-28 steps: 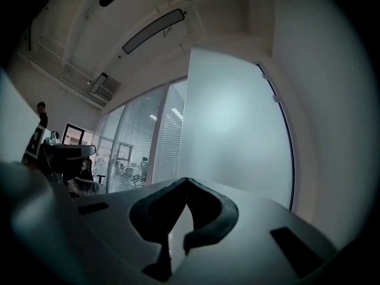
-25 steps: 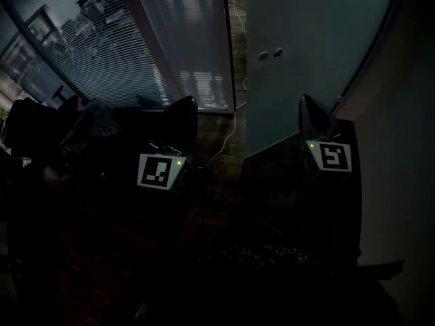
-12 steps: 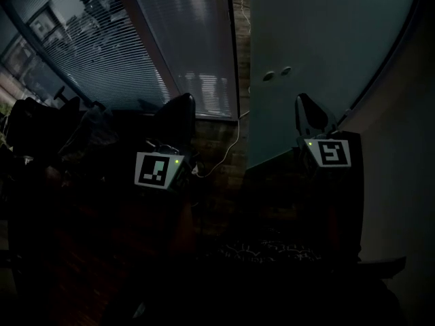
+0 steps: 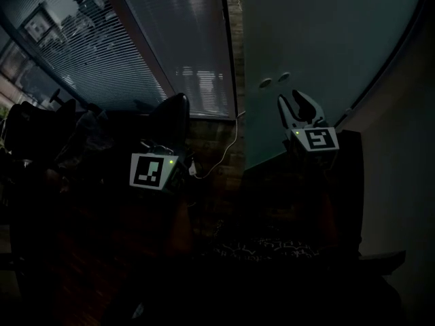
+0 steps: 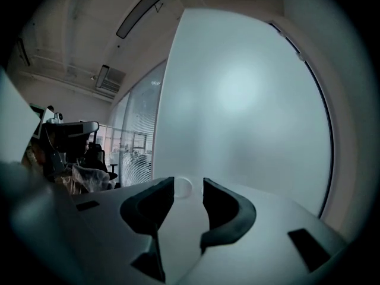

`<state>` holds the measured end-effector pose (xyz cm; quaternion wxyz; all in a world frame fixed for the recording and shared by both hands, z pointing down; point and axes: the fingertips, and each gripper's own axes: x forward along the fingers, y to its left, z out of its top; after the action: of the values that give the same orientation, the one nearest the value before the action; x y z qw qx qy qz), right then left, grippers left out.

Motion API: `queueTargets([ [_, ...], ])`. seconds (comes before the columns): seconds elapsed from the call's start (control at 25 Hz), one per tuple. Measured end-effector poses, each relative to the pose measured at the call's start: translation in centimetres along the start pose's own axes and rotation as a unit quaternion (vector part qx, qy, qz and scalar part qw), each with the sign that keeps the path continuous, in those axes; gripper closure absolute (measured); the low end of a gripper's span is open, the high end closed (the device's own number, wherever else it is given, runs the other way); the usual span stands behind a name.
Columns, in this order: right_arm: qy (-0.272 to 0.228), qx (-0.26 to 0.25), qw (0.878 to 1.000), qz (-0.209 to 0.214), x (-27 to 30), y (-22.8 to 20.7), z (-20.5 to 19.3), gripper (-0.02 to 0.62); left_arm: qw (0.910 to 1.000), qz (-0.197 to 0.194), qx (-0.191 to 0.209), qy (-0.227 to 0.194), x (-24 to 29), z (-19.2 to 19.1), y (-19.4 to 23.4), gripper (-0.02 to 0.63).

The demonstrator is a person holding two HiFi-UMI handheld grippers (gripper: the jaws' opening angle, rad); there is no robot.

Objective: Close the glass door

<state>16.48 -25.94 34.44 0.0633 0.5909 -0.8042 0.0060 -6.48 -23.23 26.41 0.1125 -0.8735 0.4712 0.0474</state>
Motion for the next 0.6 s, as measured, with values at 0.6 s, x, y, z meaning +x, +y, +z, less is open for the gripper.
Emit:
queueTargets([
  [0.6, 0.053, 0.024, 0.998, 0.016, 8.4, -2.0, -2.6, 0.460, 0.9992, 0.036, 0.005, 0.015, 3.7, -0.9, 3.9, 0.604],
])
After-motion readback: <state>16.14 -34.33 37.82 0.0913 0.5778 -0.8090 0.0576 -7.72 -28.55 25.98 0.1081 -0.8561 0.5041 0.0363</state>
